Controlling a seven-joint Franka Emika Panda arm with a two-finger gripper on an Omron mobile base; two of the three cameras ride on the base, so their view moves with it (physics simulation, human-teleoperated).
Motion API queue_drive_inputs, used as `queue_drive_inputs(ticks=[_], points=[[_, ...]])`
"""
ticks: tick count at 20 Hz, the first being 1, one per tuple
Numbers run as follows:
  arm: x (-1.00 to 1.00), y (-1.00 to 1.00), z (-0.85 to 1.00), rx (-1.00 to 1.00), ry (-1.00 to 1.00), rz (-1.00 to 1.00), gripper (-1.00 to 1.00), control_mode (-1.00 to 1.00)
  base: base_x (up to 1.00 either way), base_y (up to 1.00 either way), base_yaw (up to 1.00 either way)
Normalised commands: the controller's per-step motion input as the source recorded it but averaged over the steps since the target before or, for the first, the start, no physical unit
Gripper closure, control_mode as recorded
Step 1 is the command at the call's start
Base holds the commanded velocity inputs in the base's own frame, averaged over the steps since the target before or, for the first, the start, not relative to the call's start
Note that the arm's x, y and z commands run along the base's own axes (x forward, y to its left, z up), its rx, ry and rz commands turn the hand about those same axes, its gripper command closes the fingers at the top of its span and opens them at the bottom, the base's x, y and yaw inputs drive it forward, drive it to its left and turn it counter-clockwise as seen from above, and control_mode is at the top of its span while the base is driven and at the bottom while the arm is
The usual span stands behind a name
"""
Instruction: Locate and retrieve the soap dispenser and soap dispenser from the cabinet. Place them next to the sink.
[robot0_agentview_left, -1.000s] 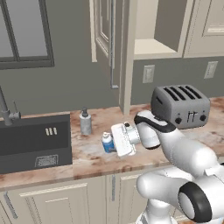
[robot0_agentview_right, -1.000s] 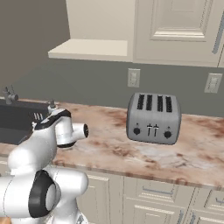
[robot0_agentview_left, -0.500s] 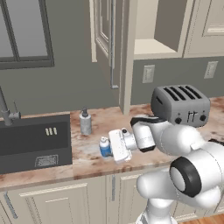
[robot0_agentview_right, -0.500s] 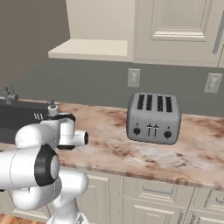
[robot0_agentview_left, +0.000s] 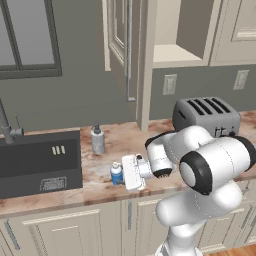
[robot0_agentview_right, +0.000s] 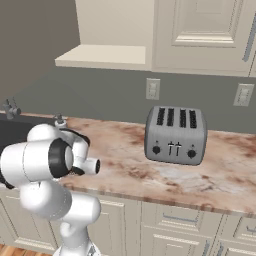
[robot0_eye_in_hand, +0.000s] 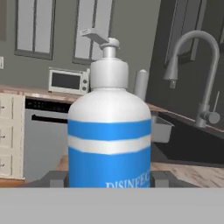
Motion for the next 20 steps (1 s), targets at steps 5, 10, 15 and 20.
queue_drive_inputs(ticks=[5, 10, 15, 20], points=[[0.04, 0.0, 0.0, 0.0, 0.0, -0.02, 1.0, -1.0, 0.0, 0.0, 0.0], [0.14, 0.0, 0.0, 0.0, 0.02, -0.04, 1.0, -1.0, 0.0, 0.0, 0.0], [0.2, 0.01, 0.01, -0.01, 0.03, -0.06, 1.0, -1.0, 0.0, 0.0, 0.0], [0.18, 0.06, 0.0, -0.01, 0.0, -0.05, 1.0, -1.0, 0.0, 0.0, 0.0]])
